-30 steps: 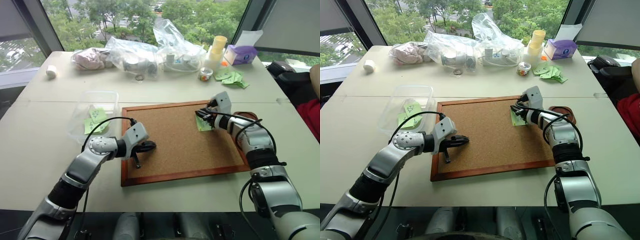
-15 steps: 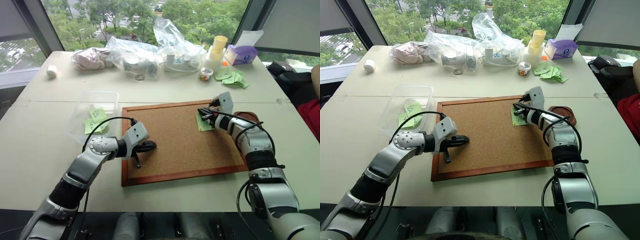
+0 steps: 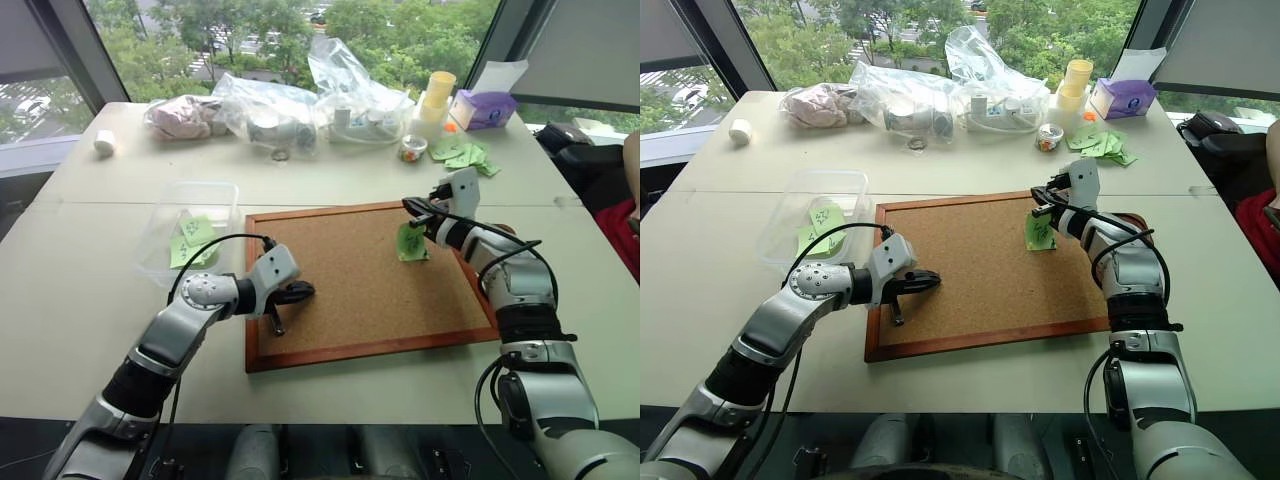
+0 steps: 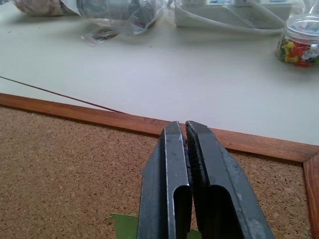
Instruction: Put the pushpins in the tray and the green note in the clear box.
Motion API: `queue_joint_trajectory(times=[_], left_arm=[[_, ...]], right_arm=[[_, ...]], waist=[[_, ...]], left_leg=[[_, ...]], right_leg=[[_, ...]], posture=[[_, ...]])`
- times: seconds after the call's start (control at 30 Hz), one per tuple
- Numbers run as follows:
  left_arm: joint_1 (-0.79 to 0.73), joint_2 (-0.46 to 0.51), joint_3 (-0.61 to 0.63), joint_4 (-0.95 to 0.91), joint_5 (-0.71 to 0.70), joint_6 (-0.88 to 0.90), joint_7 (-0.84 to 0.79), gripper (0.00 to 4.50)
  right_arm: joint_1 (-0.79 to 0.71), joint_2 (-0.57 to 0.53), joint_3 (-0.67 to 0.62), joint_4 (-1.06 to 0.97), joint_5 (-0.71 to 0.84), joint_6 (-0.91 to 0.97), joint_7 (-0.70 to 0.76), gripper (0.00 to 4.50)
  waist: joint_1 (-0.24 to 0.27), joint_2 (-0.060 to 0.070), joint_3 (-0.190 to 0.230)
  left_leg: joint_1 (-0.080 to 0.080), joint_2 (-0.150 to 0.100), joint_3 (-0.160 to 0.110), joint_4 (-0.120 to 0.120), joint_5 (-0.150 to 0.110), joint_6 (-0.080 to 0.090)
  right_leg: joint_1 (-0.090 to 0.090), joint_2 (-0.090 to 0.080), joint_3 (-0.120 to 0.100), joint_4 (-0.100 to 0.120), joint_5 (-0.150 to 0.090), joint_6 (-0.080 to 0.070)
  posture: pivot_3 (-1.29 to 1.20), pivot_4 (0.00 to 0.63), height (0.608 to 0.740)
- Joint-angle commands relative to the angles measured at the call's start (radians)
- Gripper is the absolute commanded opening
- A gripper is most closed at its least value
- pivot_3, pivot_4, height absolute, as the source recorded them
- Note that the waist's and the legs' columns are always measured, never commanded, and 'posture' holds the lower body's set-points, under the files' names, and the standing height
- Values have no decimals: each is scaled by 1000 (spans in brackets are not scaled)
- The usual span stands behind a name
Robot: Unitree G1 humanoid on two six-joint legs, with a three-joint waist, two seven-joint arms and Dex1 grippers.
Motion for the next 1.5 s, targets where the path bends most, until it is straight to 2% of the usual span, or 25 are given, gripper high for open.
queue_joint_trajectory(times=[0.03,0.17,0.37,0.77,0.87,0.97,1.07,1.1,1.37,1.5], left_arm=[[9,-4,-20,-2,11,-15,-13,0],[9,5,-15,0,17,-32,-22,0],[-9,16,-19,22,28,-54,-44,0],[-42,91,-4,68,48,-122,-148,0],[-42,98,-1,72,48,-128,-157,0],[-44,98,1,76,49,-128,-158,0],[-40,94,3,74,49,-126,-156,0],[-38,93,3,72,50,-126,-155,0],[-34,92,5,73,50,-129,-156,0],[-31,100,7,71,47,-134,-166,0]], right_arm=[[29,-72,-105,-129,25,26,-52,46],[155,-156,-191,-250,15,99,-110,46],[286,-189,-242,-302,7,164,-158,46],[233,-164,-201,-87,-19,73,-180,46],[215,-163,-197,-50,-20,52,-177,985],[200,-163,-195,-19,-21,35,-175,2419],[198,-155,-198,-22,-11,38,-177,4101],[200,-153,-199,-25,-9,39,-178,4473],[204,-145,-215,-22,6,41,-179,4473],[253,-149,-197,-171,56,40,-92,4473]], waist=[[2,0,0],[1,0,0],[-8,3,-2],[-13,5,-2],[-15,5,-2],[-23,5,-2],[-29,5,-2],[-29,5,-2],[-30,5,-2],[-30,5,-2]], left_leg=[[0,0,0,0,0,0],[0,0,-1,0,0,0],[1,0,0,-1,0,0],[1,1,0,-1,0,0],[1,1,0,-1,0,0],[1,1,0,-1,0,0],[1,1,0,-1,0,0],[1,1,0,-1,0,0],[1,1,0,-1,0,0],[1,1,0,-1,0,0]], right_leg=[[0,0,0,0,0,0],[0,0,0,-1,0,0],[0,0,1,0,0,0],[0,2,1,0,0,0],[0,2,1,0,0,0],[0,2,1,0,0,0],[0,2,1,0,0,0],[0,2,1,0,0,0],[0,2,1,0,0,0],[0,2,1,0,0,0]], posture=[[0,150,738],[0,150,738],[0,150,738],[0,150,738],[0,150,738],[0,150,738],[0,150,738],[0,150,738],[0,150,738],[0,150,738]])
